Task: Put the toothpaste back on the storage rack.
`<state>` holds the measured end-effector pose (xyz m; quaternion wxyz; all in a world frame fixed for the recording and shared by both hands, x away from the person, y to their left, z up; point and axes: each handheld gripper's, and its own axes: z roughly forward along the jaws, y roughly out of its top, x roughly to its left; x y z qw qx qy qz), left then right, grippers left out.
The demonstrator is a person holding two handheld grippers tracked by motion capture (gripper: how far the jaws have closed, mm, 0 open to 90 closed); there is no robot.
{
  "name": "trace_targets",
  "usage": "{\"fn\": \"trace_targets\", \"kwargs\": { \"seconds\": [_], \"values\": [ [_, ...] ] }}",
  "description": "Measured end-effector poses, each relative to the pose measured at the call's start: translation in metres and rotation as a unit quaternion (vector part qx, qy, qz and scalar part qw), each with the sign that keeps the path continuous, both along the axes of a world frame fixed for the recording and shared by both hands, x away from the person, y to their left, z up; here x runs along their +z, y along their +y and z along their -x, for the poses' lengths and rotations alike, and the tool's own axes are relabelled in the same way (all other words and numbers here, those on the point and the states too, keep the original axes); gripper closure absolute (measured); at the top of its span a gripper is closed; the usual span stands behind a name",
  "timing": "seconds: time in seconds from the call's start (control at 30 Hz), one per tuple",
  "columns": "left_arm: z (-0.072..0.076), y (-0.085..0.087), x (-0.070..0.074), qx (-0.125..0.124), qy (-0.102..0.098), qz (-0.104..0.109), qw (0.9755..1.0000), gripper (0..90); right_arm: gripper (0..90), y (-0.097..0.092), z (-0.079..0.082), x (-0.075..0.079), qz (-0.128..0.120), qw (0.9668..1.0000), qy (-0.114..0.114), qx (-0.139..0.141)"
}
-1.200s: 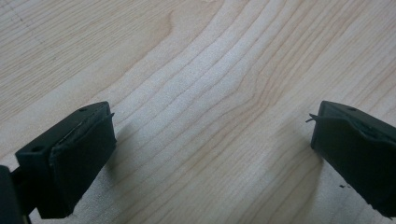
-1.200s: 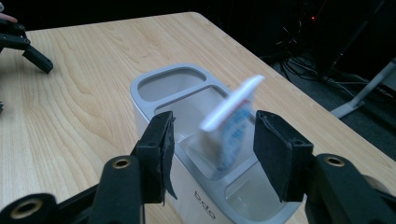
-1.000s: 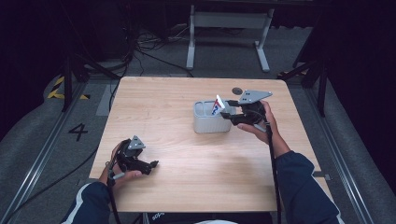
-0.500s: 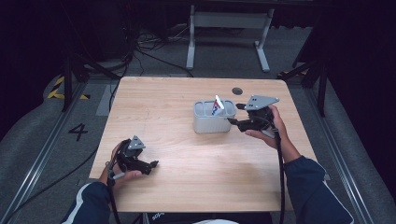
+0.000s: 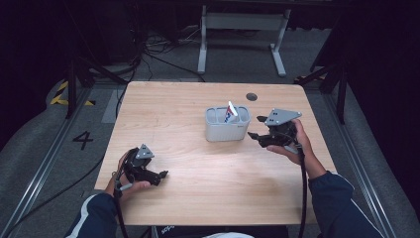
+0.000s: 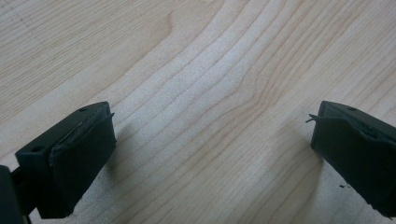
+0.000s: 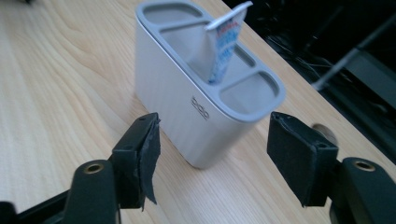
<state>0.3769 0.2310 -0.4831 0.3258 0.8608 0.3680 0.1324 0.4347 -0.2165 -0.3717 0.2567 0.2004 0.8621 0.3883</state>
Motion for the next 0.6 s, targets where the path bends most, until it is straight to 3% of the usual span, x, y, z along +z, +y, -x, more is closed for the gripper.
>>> {"fn": "trace_targets", "kwargs": {
  "seconds": [0.07, 0.4, 0.6],
  "values": [
    [0.0, 0.0, 0.0, 0.0, 0.0, 0.0, 1.0, 0.2, 34.5, -0.002, 0.002, -0.002, 0.014, 0.9999, 0.001, -0.008],
    [0.0, 0.0, 0.0, -0.002, -0.003, -0.003, 1.0, 0.2, 32.7, -0.019, 0.013, -0.011, 0.013, 0.9997, 0.002, -0.018],
    [0.0, 0.0, 0.0, 0.0, -0.001, -0.001, 1.0, 0.2, 31.1, -0.027, 0.017, -0.019, 0.025, 0.9991, 0.004, -0.034]
  ]
}}
